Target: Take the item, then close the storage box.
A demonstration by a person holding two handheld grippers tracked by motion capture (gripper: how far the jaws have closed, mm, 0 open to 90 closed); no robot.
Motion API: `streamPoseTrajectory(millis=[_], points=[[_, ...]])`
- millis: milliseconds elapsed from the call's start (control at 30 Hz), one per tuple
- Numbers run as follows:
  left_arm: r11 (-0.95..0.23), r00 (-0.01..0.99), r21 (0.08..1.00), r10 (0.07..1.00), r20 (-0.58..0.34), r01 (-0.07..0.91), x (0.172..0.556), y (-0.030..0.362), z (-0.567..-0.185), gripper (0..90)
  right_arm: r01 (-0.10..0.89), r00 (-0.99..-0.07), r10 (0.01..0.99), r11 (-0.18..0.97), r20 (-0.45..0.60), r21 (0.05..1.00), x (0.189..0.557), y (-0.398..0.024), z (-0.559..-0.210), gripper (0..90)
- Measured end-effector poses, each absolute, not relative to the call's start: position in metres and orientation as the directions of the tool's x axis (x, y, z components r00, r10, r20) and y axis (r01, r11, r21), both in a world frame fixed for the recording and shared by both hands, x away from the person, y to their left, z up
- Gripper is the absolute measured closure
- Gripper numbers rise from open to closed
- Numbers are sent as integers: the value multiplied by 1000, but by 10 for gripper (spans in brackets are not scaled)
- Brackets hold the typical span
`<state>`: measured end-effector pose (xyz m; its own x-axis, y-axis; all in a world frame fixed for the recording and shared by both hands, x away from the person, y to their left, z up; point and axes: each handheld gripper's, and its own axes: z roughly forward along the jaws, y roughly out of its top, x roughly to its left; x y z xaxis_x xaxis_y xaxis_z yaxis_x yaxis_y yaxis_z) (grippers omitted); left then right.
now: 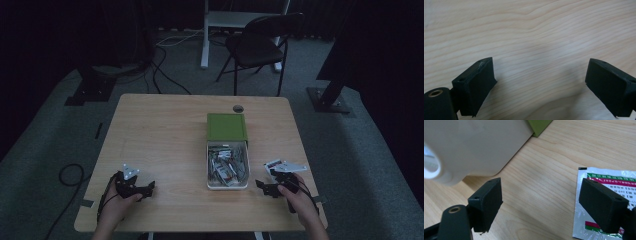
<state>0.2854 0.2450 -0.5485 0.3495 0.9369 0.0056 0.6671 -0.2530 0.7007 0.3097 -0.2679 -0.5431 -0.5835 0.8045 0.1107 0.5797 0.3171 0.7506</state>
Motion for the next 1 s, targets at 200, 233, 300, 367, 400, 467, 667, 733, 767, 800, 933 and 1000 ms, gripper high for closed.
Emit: streamPoseTrajectory(millis=[200, 233, 300, 367, 400, 467, 667, 733, 767, 800, 933, 1000], points=[[-294, 417, 712, 909, 2, 638, 283, 230, -540, 96, 557, -606, 789, 336, 95, 759, 308, -265, -543, 184], [-294, 421, 714, 907, -1, 635, 282, 228, -539, 96, 550, -614, 785, 344, 89, 761, 307, -264, -543, 183], [-306, 438, 715, 899, 0, 628, 281, 223, -539, 95, 547, -621, 779, 353, 85, 760, 306, -263, -542, 183], [-317, 453, 715, 892, 0, 623, 281, 220, -539, 95, 544, -625, 776, 354, 86, 761, 306, -263, -542, 182], [-323, 459, 717, 888, 4, 618, 280, 217, -539, 95, 543, -626, 775, 353, 87, 762, 305, -263, -542, 182], [-329, 470, 721, 882, 5, 609, 280, 213, -538, 95, 535, -631, 771, 353, 85, 767, 304, -263, -541, 168], [-349, 511, 735, 859, 3, 582, 278, 198, -536, 95, 532, -646, 758, 363, 89, 765, 302, -262, -540, 161], [-360, 528, 735, 849, 4, 574, 277, 193, -536, 95, 531, -650, 755, 371, 86, 762, 302, -262, -541, 144], [-364, 536, 737, 844, 3, 569, 277, 191, -536, 96, 531, -652, 753, 372, 87, 762, 302, -262, -541, 144], [-370, 547, 738, 837, 2, 564, 277, 188, -536, 95, 529, -655, 750, 372, 88, 763, 301, -261, -541, 143], [-382, 571, 745, 821, 2, 547, 276, 180, -535, 95, 525, -665, 742, 380, 87, 762, 299, -259, -540, 143], [-380, 585, 755, 811, -7, 535, 276, 176, -533, 95, 520, -671, 736, 382, 88, 764, 297, -258, -538, 142]])
